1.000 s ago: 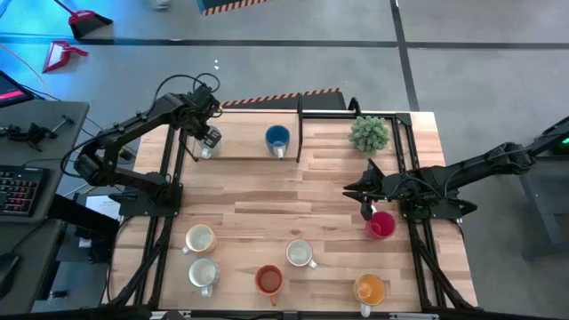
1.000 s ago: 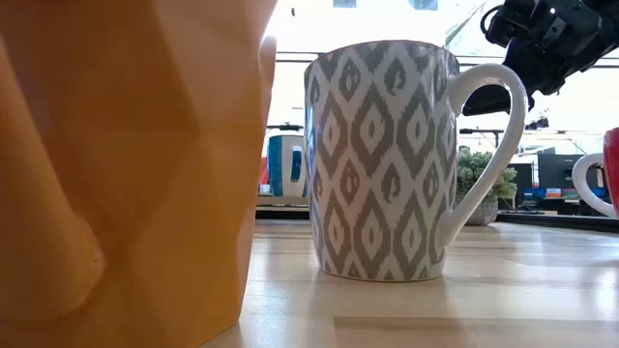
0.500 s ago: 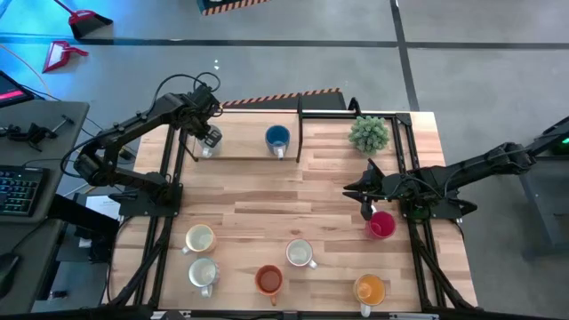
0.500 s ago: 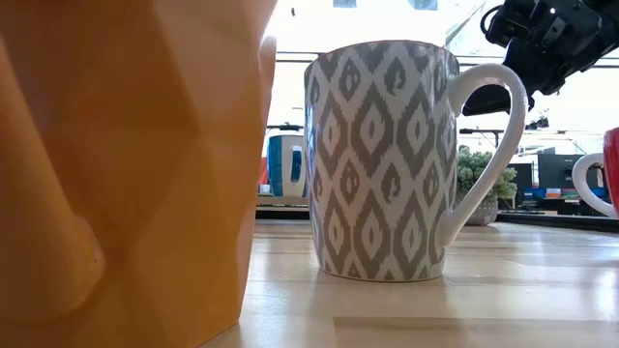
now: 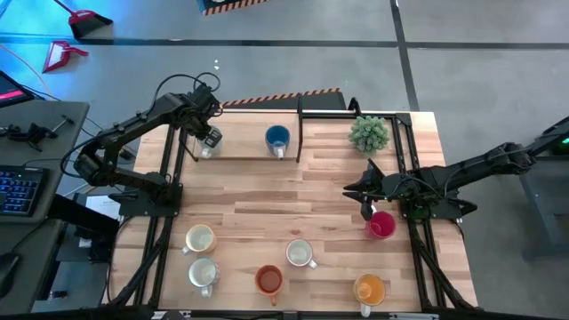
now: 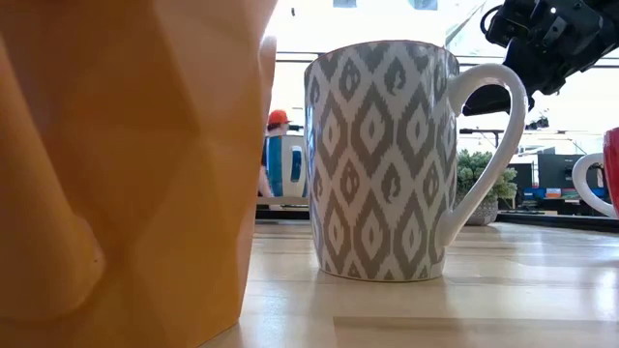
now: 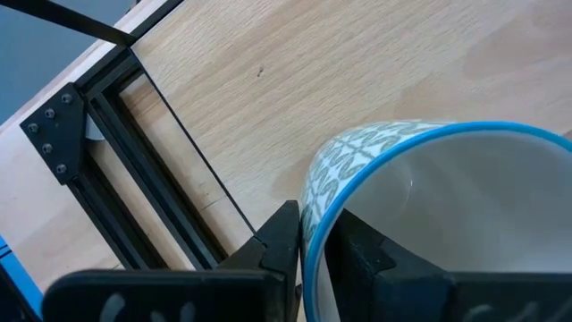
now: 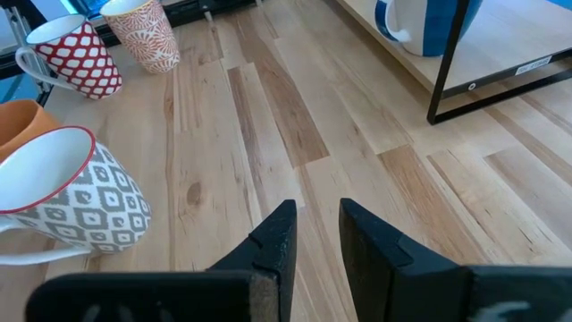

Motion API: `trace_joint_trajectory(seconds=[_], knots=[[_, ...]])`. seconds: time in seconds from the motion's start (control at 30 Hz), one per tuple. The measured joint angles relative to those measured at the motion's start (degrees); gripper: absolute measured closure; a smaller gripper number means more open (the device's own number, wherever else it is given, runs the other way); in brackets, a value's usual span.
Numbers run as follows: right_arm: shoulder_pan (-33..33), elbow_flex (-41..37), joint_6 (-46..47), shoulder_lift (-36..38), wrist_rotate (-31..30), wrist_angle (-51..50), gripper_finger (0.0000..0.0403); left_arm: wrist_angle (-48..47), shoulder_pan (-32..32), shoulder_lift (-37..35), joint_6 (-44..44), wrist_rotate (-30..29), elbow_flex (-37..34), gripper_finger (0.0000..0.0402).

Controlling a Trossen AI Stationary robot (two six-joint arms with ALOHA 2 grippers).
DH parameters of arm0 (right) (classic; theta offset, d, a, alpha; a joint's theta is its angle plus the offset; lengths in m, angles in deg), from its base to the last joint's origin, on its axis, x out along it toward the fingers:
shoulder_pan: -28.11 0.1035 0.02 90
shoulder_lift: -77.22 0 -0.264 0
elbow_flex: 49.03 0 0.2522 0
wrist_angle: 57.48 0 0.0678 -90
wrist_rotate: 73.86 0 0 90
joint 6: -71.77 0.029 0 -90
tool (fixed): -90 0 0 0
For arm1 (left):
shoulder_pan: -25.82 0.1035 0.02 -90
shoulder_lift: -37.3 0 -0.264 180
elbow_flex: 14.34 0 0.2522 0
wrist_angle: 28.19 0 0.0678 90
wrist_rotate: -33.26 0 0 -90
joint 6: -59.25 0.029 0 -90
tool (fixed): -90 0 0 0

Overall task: Place coffee mugs
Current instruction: Put the green patterned mug on the shelf

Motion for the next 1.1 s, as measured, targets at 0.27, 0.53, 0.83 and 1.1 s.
trace_joint_trajectory(seconds=[0.27,0.53,0.83,1.1], knots=[[0.0,0.0,0.0,-0.01,0.15,-0.02,0.0336,0.23,0.0,0.0,0.82,-1.01,0.0,0.0358],[0.02,0.0,0.02,-0.02,0.61,-0.02,0.0336,0.31,0.0,0.0,2.73,-2.49,0.0,0.0357],[0.02,-0.01,0.44,0.0,0.61,-0.02,0.0336,0.35,0.0,0.0,4.12,-3.09,0.0,0.0336],[0.0,0.01,0.44,-0.02,0.58,-0.02,0.0336,0.39,-0.01,0.0,4.48,-3.65,0.0,0.027]])
